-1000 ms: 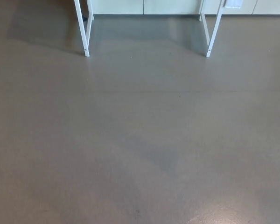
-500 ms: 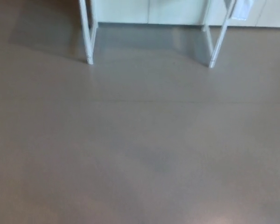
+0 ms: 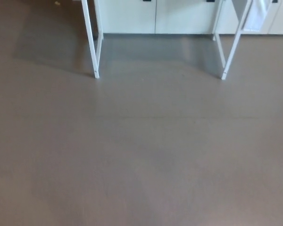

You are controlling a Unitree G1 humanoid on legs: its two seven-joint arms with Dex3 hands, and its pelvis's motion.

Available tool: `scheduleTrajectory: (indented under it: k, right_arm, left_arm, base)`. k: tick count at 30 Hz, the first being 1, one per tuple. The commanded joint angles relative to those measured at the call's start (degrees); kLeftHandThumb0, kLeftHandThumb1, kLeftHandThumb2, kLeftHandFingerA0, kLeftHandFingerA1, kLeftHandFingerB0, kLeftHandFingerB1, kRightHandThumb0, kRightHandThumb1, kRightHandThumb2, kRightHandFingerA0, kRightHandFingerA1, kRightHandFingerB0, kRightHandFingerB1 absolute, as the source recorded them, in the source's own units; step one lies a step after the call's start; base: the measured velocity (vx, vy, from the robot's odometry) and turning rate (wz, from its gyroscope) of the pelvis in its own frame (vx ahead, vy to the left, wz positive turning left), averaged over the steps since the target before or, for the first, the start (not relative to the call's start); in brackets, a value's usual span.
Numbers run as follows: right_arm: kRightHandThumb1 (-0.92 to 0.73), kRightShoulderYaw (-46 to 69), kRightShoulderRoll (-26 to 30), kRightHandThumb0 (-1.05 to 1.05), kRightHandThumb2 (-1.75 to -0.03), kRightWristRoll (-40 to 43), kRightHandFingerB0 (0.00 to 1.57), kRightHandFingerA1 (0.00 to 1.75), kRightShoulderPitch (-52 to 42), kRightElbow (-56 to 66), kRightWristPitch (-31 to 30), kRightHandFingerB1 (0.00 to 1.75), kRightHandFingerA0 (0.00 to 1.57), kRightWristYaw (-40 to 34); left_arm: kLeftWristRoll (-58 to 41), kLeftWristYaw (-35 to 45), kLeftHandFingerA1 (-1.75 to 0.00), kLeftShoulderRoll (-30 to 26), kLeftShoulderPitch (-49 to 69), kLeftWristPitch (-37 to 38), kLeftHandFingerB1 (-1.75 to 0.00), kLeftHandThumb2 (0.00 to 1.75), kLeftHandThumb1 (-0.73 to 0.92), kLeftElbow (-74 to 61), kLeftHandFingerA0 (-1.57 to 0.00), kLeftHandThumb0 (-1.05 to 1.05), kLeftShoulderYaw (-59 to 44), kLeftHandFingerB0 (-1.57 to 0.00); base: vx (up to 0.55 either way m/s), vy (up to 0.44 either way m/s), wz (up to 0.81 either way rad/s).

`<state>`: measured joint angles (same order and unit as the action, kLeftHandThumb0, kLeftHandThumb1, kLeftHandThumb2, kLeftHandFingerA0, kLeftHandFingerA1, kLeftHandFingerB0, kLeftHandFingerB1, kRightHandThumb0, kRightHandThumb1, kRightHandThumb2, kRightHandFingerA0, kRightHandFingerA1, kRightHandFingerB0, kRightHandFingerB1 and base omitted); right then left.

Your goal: The robot walk towards a table in front and then pushes a layer of a file tray back to its original position using its right hand

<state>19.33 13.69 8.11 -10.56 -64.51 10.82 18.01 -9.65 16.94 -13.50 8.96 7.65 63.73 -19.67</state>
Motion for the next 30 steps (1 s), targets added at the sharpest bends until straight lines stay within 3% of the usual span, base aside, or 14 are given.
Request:
scheduleTrajectory:
  k: [1, 2, 3, 7, 8, 10, 11, 13, 14, 22, 30]
  right_arm:
    - [-0.61, -0.32, 1.25, -0.22, -0.58, 0.28, 0.29, 0.39, -0.26, 0.84, 1.19, 0.33, 0.53, 0.06]
    - [-0.61, -0.68, 1.2, -0.23, -0.58, 0.13, 0.28, 0.39, -0.61, 1.67, 1.05, 0.32, 0.52, -0.17]
    - [-0.44, -0.83, 1.15, -0.17, -0.88, 0.14, 0.16, 0.59, -0.62, 1.89, 0.67, 0.48, 0.4, -0.45]
    - [-0.45, -0.86, 1.11, -0.18, -0.89, 0.34, 0.15, 0.58, -0.61, 1.22, 0.88, 0.48, 0.4, -0.3]
    - [-0.61, -0.97, 1.22, -0.23, -0.58, 0.23, 0.29, 0.39, -0.51, 1.13, 0.77, 0.32, 0.51, -0.39]
    - [-0.6, -1.04, 1.17, -0.23, -0.58, 0.29, 0.29, 0.39, -0.6, 1.56, 0.49, 0.32, 0.5, -0.47]
    - [-0.45, -1.09, 1.18, -0.19, -0.89, 0.43, 0.15, 0.58, -0.85, 1.77, 0.68, 0.48, 0.39, 0.2]
    - [-0.43, -1.18, 1.39, -0.19, -0.88, 0.35, 0.15, 0.58, -0.75, 0.65, 1.28, 0.48, 0.4, 0.52]
    - [-0.6, -1.26, 1.5, -0.25, -0.58, 0.21, 0.29, 0.39, -0.69, 0.19, 1.55, 0.32, 0.53, 0.41]
    - [-0.58, -1.28, 1.64, -0.25, -0.57, 0.33, 0.32, 0.39, -0.28, -1.24, 1.81, 0.33, 0.53, 0.15]
    - [-0.61, -2.0, 1.52, -0.26, -0.58, 0.09, 0.3, 0.39, -1.18, 0.71, 1.05, 0.32, 0.53, -0.33]
  left_arm:
    - [0.78, -0.58, -0.63, 0.08, 0.76, 2.5, -0.5, 0.88, 0.45, -1.27, -0.46, -0.01, 1.25, -0.18]
    - [0.53, -0.46, -0.62, 0.14, 1.0, 2.26, -0.49, 0.88, 0.46, -1.76, -0.45, -0.02, 1.33, -0.18]
    - [-0.1, -0.43, -0.62, 0.3, 1.06, 1.73, -0.49, 0.88, 0.46, -1.97, -0.45, -0.01, 0.99, -0.18]
    - [-0.25, -0.6, -0.6, 0.18, 1.09, 1.5, -0.49, 0.89, 0.46, -1.71, -0.4, -0.02, 0.8, -0.18]
    - [-0.19, -0.55, -0.6, 0.19, 1.13, 1.6, -0.49, 0.89, 0.46, -1.76, -0.41, -0.03, 0.86, -0.17]
    - [-0.14, -0.43, -0.6, 0.14, 1.17, 1.66, -0.49, 0.89, 0.47, -1.88, -0.41, -0.04, 0.94, -0.17]
    - [-0.13, -0.16, -0.59, 0.02, 1.11, 1.78, -0.49, 0.89, 0.47, -1.64, -0.39, -0.03, 0.96, -0.16]
    - [0.14, -0.06, -0.61, -0.05, 1.26, 2.09, -0.49, 0.88, 0.46, -1.38, -0.43, -0.03, 1.18, -0.16]
    - [0.19, -0.16, -0.62, -0.05, 1.33, 2.11, -0.49, 0.88, 0.46, -1.34, -0.45, -0.02, 1.22, -0.17]
    - [0.63, -0.68, -0.63, -0.23, 1.72, 2.69, -0.5, 0.88, 0.45, -0.98, -0.47, -0.01, 1.8, -0.18]
    - [0.6, -0.88, -0.63, -0.67, 1.68, 2.42, -0.5, 0.87, 0.44, -0.72, -0.45, 0.01, 2.46, -0.18]
  base:
    - [0.28, -0.372, 0.48]
    - [0.27, -0.359, 0.39]
    - [0.25, -0.151, 0.08]
    - [0.26, -0.055, -0.02]
    - [0.28, 0.028, -0.08]
    - [0.28, 0.078, -0.2]
    - [0.29, 0.113, -0.22]
    - [0.33, 0.168, -0.12]
    - [0.39, 0.227, -0.22]
    - [0.35, 0.18, -0.15]
    - [0.36, -0.059, 0.24]
